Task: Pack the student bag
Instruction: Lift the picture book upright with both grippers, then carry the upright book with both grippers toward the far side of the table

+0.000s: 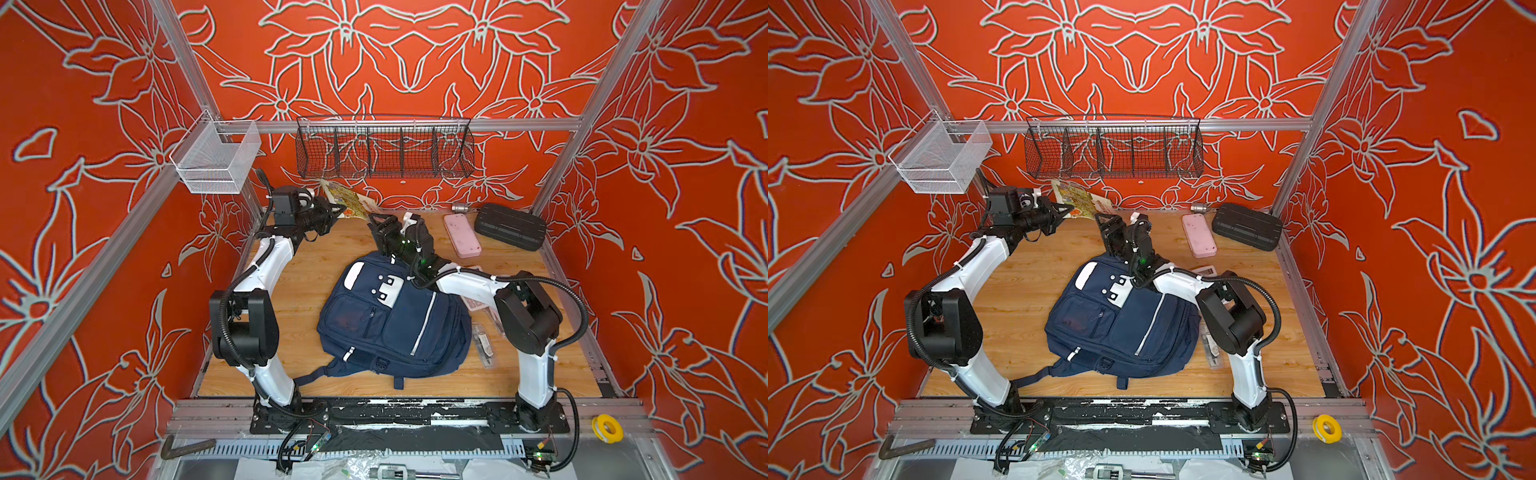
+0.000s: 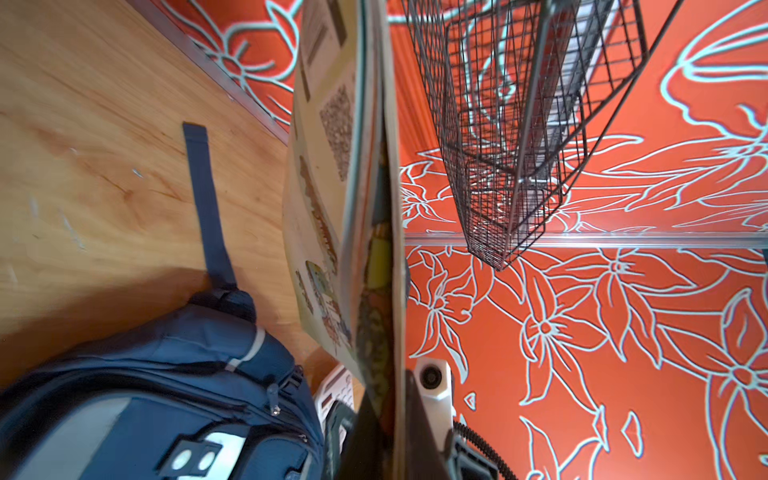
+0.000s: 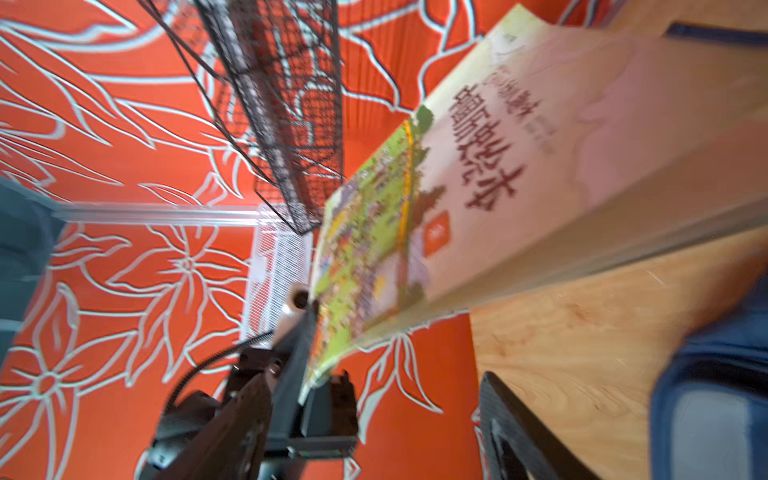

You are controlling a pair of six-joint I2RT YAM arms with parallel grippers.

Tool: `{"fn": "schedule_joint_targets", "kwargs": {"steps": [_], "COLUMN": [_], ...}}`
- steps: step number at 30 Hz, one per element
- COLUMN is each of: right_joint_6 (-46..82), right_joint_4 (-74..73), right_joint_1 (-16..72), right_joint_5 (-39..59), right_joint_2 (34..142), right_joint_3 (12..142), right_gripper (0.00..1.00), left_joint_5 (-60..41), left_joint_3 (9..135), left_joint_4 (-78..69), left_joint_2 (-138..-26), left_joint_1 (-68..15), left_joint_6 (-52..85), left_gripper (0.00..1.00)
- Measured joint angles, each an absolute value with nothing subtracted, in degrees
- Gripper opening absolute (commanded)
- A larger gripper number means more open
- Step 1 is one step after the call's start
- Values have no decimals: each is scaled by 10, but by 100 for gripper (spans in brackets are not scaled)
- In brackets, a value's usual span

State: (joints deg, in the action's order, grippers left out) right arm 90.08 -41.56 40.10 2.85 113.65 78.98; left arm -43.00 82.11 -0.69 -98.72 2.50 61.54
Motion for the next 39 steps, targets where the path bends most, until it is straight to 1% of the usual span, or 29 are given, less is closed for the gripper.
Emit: {"fn": "schedule_joint_targets", "kwargs": {"steps": [1,3,7,10,12,13,15,16,18,19,20,21,22,23,24,28,32,39], "right_joint_6": [907,916,925,928,931,929,922,920,915,910,908,905,901,893,886,870,874,880], "right_joint_4": [-429,-449,-456,-456,-467,-473,-482,-484,-499,-505,-514,-521,-527,-532,-535,-532,-529,-523], "right_joint_1": [401,401,401,397,394,391,383,378,368,365,362,360,357,354,351,342,341,342], "right_joint_5": [24,17,13,11,4,2,-2,-1,1,2,4,3,0,-2,-3,-10,-1,31], "right_joint_2": [1140,1151,1169,1171,1170,1170,1170,1170,1169,1168,1165,1161,1157,1153,1150,1136,1130,1103], "right_joint_3": [790,794,803,802,797,792,776,769,761,759,758,754,750,745,739,714,713,713], "right_gripper": [89,89,83,66,53,46,26,20,4,0,0,0,0,0,0,0,0,0], "left_joint_5": [-428,-423,-420,-421,-421,-423,-432,-436,-438,-438,-439,-445,-450,-453,-453,-459,-482,-525], "left_joint_3": [817,807,784,777,776,776,776,777,780,781,784,791,799,811,823,819,778,759], "left_joint_4": [-13,-26,-43,-48,-49,-49,-48,-46,-31,-23,-9,9,27,48,71,114,85,-26], "left_joint_2": [-987,-987,-982,-976,-970,-967,-959,-958,-958,-959,-959,-959,-959,-958,-956,-928,-909,-982], "left_joint_1": [19,7,-10,-15,-15,-15,-16,-16,-18,-19,-19,-18,-18,-18,-18,-11,7,11], "left_joint_6": [621,632,651,659,659,658,656,655,645,641,632,620,608,592,574,533,524,560], "left_gripper": [0,0,0,0,0,0,0,0,0,13,45,67,81,99,97,97,97,97]}}
